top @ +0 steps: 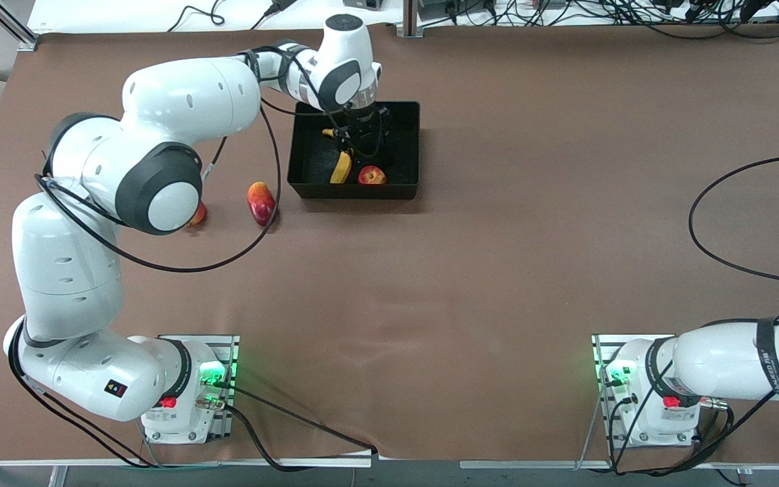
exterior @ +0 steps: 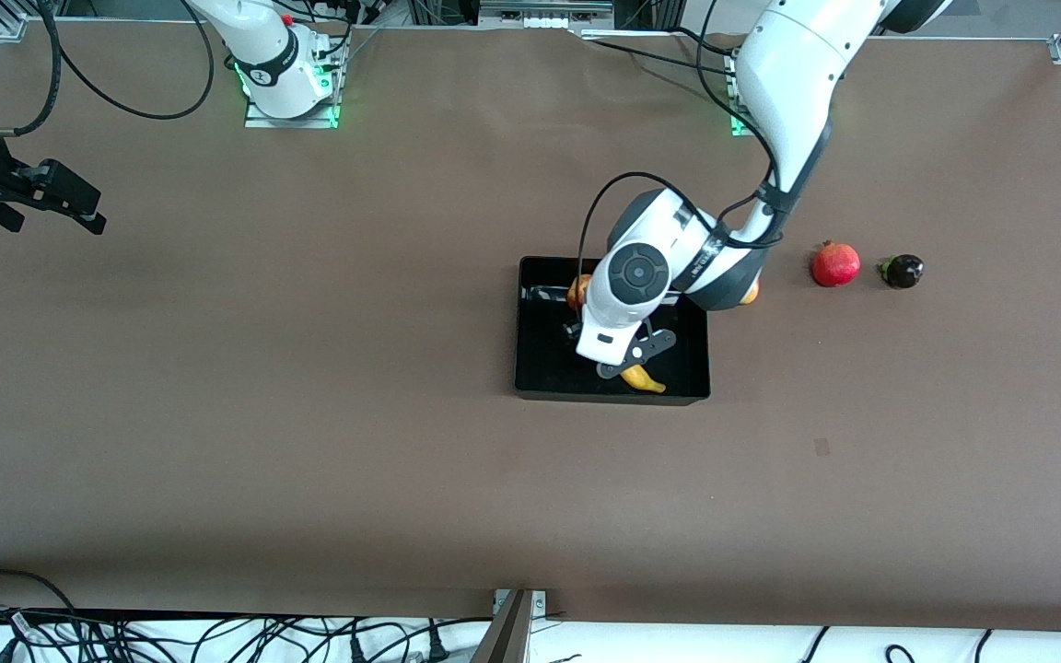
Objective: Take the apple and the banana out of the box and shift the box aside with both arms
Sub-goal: 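Lower the left gripper and close it on the red apple, then lift the apple out of the tray and carry it past the fruits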
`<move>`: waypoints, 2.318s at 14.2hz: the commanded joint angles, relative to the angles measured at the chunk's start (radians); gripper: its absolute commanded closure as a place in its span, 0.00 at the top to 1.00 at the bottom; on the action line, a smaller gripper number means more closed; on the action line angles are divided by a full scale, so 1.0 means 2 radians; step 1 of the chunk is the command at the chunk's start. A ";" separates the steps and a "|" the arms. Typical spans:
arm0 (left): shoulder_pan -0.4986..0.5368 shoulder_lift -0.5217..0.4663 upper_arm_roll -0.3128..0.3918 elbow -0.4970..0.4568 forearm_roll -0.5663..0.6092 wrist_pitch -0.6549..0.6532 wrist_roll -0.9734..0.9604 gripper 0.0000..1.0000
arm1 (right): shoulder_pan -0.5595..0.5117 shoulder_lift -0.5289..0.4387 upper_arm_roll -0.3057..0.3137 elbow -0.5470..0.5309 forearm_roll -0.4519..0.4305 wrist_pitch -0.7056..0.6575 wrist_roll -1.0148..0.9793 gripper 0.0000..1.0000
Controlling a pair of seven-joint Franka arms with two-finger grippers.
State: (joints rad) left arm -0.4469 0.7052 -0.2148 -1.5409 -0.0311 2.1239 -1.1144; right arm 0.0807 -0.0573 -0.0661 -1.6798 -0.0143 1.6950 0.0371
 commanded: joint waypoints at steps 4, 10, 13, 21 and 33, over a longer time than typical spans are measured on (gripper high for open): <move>-0.007 0.004 -0.025 -0.035 -0.001 0.028 -0.036 1.00 | -0.007 0.004 0.004 0.008 0.002 -0.003 -0.005 1.00; -0.007 0.003 -0.027 -0.069 0.011 0.037 -0.037 1.00 | -0.007 0.004 0.004 0.008 0.003 -0.003 -0.005 1.00; -0.006 0.003 -0.027 -0.070 0.012 0.038 -0.037 1.00 | -0.007 0.004 0.004 0.009 0.003 -0.003 -0.005 1.00; -0.001 0.002 -0.034 -0.073 0.012 0.033 -0.036 0.00 | -0.007 0.004 0.004 0.009 0.002 -0.002 -0.005 1.00; 0.150 -0.093 -0.033 0.066 -0.011 -0.224 0.179 0.00 | -0.004 0.003 0.005 0.009 0.003 -0.002 -0.005 1.00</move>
State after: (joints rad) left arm -0.2410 0.5552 -0.2690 -1.4233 -0.0336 1.7245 -0.9233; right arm 0.0809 -0.0572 -0.0649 -1.6794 -0.0143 1.6950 0.0370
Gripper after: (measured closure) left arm 0.154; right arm 0.000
